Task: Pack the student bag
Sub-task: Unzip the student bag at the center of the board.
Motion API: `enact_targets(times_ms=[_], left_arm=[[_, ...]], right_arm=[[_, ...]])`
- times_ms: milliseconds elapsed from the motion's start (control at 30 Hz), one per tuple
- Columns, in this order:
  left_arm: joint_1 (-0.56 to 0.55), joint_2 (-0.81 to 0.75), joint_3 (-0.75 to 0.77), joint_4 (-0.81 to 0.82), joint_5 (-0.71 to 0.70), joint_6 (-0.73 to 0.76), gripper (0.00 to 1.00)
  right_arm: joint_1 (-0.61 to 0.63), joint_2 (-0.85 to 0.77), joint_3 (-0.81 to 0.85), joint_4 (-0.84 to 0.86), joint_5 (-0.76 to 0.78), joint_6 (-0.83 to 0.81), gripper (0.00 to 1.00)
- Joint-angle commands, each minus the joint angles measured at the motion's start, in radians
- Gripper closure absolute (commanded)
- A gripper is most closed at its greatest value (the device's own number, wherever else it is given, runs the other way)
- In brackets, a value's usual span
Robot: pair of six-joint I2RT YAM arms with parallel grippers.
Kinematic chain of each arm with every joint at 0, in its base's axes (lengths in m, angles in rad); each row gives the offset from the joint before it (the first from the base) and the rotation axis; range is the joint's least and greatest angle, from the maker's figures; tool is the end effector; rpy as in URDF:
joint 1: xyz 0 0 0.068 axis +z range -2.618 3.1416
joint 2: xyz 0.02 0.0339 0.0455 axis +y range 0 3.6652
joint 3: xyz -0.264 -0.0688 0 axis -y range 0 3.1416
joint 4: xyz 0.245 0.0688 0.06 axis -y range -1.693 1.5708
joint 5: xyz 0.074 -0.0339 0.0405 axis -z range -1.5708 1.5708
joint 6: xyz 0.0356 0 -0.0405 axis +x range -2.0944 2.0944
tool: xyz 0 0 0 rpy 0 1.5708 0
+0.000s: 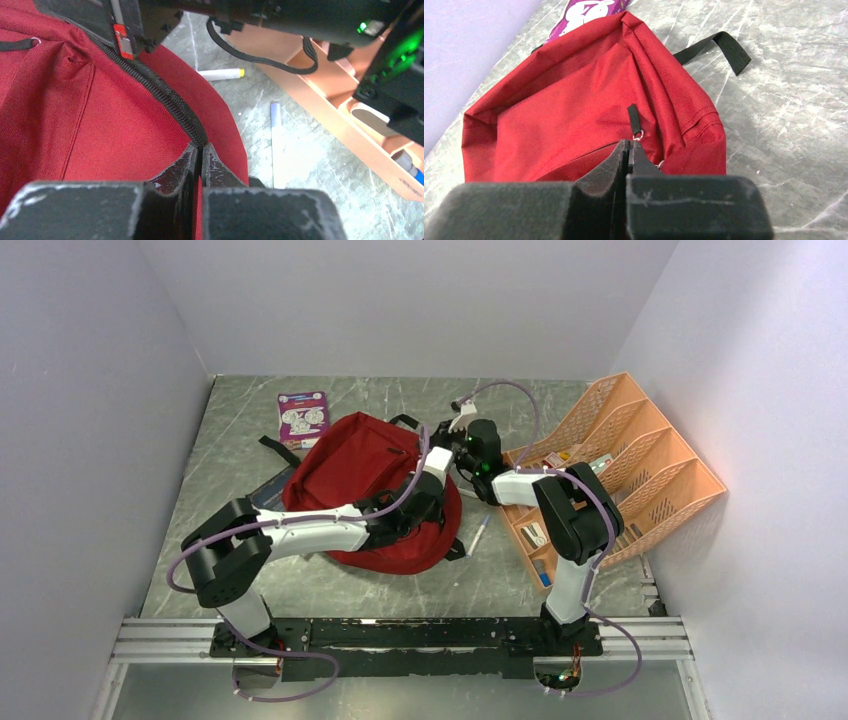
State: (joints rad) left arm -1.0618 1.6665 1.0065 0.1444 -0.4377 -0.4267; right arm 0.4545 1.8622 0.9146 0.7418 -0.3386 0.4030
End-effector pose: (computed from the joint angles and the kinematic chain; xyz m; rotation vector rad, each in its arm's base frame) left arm 0.1925 -0.3140 0.2211 0.3877 2.0304 -0.4738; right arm 0.3478 0.1831 0.1805 -0.3031 1.8338 0.9083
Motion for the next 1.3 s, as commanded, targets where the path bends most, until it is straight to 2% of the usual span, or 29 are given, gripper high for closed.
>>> enact_targets(times_ms=[0,100,333,567,633,767,833,1033,1167,1267], left_arm=[[-0.004,-0.055,-0.028,0.039,0.122,0.064,0.95],[-0.015,-0.08,-0.041,-0.01,0.165,0.079,0.95],[-0.025,-0.175,-0.111,-0.034,0.164,0.075,0.95],[-0.024,-0.215,-0.09,-0.1,0.129,0.114,0.95],[-0.023,-0.228,-0.074,-0.111,0.113,0.145,0.95],[-0.019,-0.227,0.017,-0.204,0.081,0.23,0.95],[-0.008,-0.217,0.071,-0.252,0.079,0.272,0.95],[0.062,-0.175,0.207,-0.359,0.161,0.377,0.95],[0.09,-0.128,0.289,-0.424,0.232,0.496,0.95],[0.105,-0.092,0.346,-0.477,0.231,0.533,0.95]], right_arm=[[-0.003,0.009,0.059,-0.022,0.038,-0.038,1.0],[-0.005,0.069,0.119,-0.031,0.071,-0.046,1.0],[-0.013,0.217,0.281,-0.083,0.09,-0.054,1.0],[-0.015,0.187,0.249,-0.053,0.086,-0.051,0.97],[-0.018,0.149,0.227,-0.054,0.09,-0.057,0.92],[-0.02,0.025,0.154,-0.071,0.109,-0.063,0.71],[-0.02,-0.053,0.092,-0.079,0.137,-0.054,0.66],[-0.02,-0.338,-0.131,-0.142,0.27,-0.019,0.59],[-0.019,-0.531,-0.275,-0.206,0.251,0.051,0.59],[-0.014,-0.661,-0.367,-0.236,0.22,0.113,0.58]])
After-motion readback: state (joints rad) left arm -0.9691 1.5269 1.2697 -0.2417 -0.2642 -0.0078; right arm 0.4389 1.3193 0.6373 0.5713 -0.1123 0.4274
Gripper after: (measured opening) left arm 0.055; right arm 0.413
